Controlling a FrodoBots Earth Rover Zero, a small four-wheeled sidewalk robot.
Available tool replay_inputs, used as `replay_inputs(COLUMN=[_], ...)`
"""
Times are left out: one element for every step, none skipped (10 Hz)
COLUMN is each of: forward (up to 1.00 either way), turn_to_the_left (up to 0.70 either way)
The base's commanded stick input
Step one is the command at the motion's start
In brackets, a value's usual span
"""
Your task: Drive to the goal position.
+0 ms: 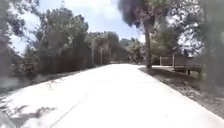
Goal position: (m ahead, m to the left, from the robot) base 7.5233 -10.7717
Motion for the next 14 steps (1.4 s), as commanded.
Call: replay_inputs(forward=[0.83, 0.83, 0.83, 0.83, 0.83, 0.83, 0.83, 0.83, 0.83, 0.83, 0.83, 0.83, 0.83, 0.82], turn_to_the_left=[0.00, 0.00, -0.09, -0.22, -0.26, -0.02, 0.00, 0.00, 0.00, 0.00, 0.00, 0.00, 0.00, 0.00])
